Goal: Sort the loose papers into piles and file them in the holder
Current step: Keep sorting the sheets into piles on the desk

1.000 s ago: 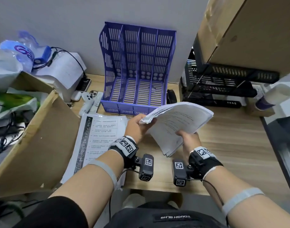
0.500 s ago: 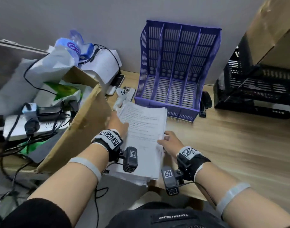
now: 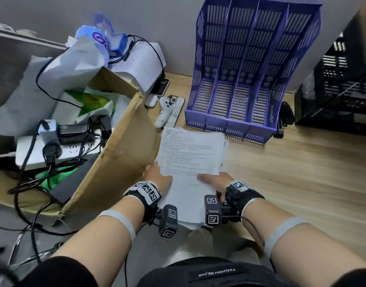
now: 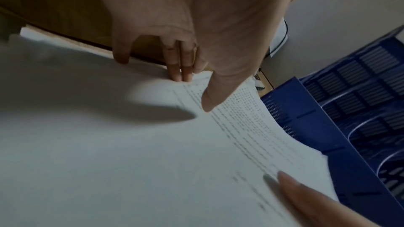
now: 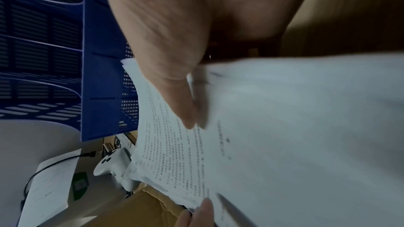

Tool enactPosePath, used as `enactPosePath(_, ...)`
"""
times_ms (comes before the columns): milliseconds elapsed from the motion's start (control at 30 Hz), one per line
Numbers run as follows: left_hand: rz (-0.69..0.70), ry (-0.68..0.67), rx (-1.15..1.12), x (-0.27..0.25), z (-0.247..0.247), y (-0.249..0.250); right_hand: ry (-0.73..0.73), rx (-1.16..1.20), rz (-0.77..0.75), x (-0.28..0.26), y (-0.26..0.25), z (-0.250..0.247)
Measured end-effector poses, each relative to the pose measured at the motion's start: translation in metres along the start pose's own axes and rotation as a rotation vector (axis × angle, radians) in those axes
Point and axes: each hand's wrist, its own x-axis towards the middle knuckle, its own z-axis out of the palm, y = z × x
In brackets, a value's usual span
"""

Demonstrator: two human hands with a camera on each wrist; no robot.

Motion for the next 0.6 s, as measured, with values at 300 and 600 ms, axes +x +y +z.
enactPosePath(300, 0.085, 0.037, -0.054, -0.002, 0.014, 0.009, 0.134, 0.023, -0.212, -0.009, 0.026, -0.025)
enactPosePath(600, 0.234, -0.359, -0.746, -0.003, 0.03, 0.074, 0.228, 0.275, -0.438, -0.054, 0.048, -0.095)
